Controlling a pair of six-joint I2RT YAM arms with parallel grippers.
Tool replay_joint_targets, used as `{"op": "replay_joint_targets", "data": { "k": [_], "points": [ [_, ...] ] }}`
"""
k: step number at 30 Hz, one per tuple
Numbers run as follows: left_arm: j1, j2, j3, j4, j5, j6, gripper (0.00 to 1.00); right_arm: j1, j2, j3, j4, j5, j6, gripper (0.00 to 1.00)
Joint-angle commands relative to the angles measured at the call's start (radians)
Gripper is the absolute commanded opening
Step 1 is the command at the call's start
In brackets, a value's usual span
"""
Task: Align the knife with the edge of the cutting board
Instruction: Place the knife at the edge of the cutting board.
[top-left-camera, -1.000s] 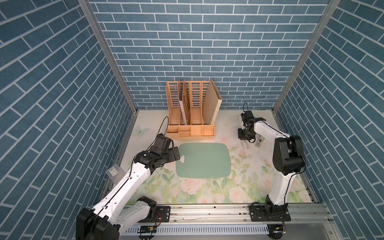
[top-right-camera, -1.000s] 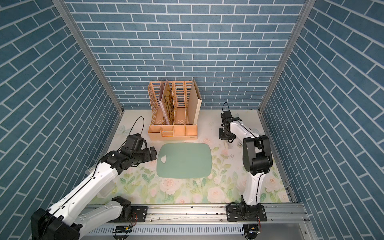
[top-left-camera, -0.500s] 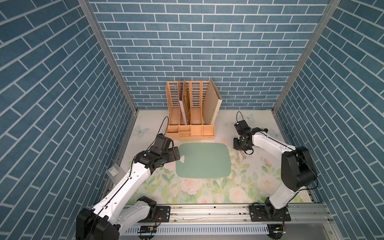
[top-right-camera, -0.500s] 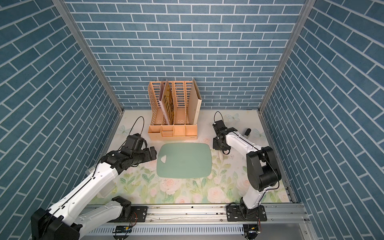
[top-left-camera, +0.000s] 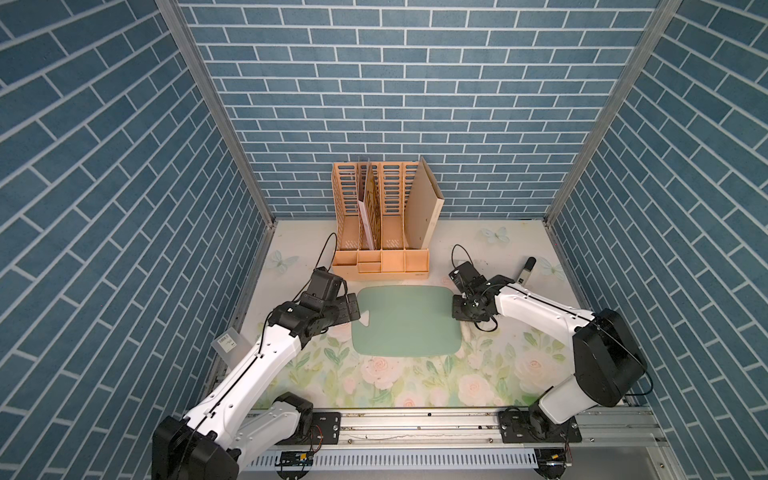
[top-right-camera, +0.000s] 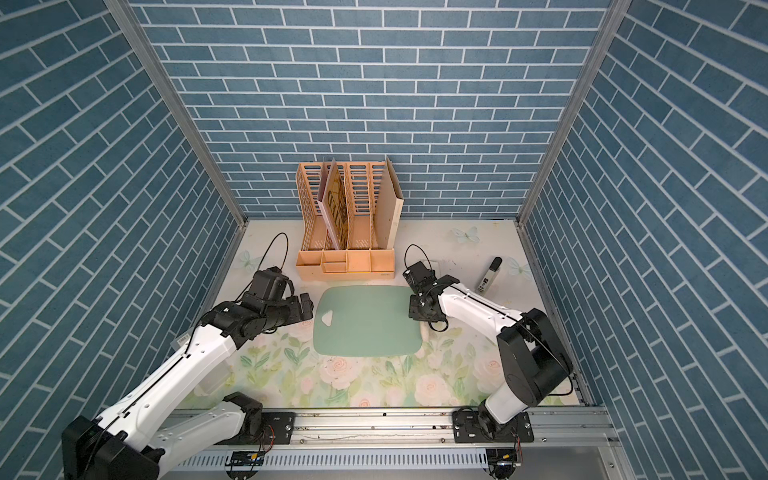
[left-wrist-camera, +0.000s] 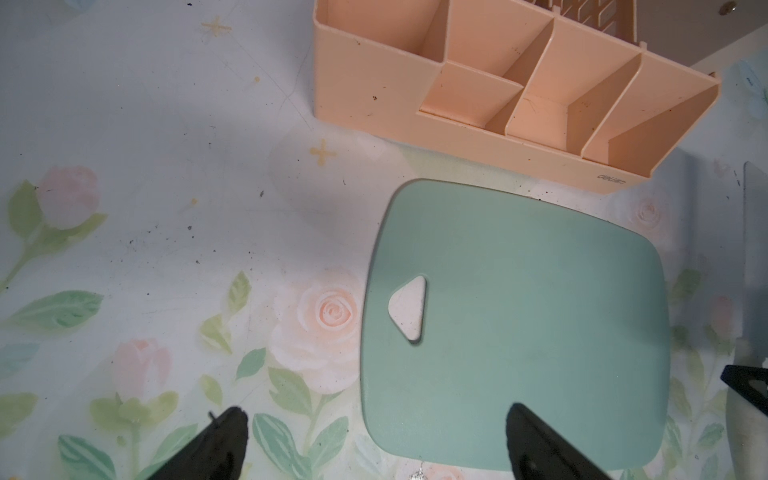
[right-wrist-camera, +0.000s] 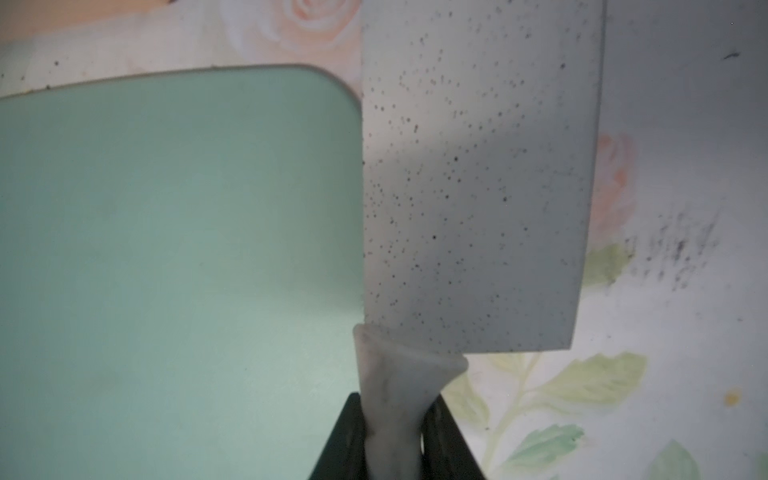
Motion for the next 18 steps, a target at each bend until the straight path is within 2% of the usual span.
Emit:
{"op": "replay_joint_targets", "data": {
  "k": [1,11,18],
  "points": [
    [-0.005,-0.001,-0.011,-0.003,-0.013,0.006,1.0,0.056,0.014,-0.022,0.031,0.056,0.083,0.0],
    [-0.006,0.009,-0.011,-0.003,-0.009,0.007,1.0,0.199,0.058,-0.043,0.072,0.07,0.191,0.0],
    [-0.006,0.026,-0.01,-0.006,-0.009,0.008,1.0,0.24,0.093,-0.028,0.077,0.068,0.221,0.0]
  ]
}}
